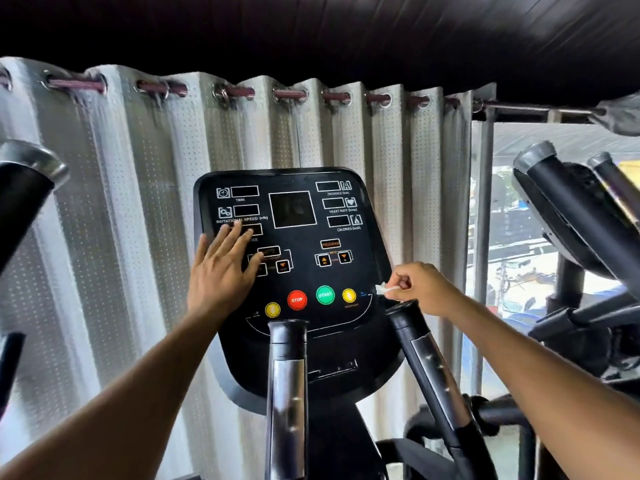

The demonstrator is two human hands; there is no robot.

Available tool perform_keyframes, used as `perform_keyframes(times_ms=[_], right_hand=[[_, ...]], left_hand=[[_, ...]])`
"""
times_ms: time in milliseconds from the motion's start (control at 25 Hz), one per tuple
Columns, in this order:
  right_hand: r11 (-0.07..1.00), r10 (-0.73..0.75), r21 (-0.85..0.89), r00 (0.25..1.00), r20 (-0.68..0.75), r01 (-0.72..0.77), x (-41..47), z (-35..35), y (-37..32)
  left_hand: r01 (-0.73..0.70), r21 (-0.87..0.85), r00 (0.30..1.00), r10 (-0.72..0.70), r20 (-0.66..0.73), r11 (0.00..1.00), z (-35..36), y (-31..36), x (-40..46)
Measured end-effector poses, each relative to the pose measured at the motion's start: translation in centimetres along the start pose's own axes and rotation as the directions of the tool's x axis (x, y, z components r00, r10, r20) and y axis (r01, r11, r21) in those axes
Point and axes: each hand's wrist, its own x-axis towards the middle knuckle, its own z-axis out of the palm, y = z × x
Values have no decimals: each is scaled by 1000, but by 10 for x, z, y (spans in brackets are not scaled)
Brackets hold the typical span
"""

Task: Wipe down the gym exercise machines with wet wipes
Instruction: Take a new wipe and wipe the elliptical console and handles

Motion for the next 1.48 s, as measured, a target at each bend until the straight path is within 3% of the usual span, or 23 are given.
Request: perform_keyframes(times_ms=[120,320,560,720,880,1080,1320,1480], right_hand=[[978,-92,-196,987,-129,65,46,-21,-23],[953,-153,-299,917,-369,39,139,-36,-71],[869,-160,-492,909,-386,-56,222,-39,-95],[891,-93,-443,914,-396,-101,247,-31,-140],[886,-268,-436,943,-200,159,261,28,-220],[815,-526,-257,849,51,520,267,75,-299],[793,-536,-300,841,71,531,274,95,-309],[721,-586,-312,785,202,619,252,92,-310]], left_hand=[[116,-106,992,-121,-35,988,-1,0,-14],[153,-209,981,-174,-86,966,7,-6,-18],[172,-266,973,-205,-102,949,11,-7,-13],[153,-256,974,-189,-121,954,11,-10,-12],[175,-290,971,-213,-105,941,9,-7,-15],[198,-369,962,-251,-103,908,9,-11,-16],[193,-417,963,-252,-91,888,9,-11,-15],[202,-435,960,-266,-90,877,5,-10,-18]])
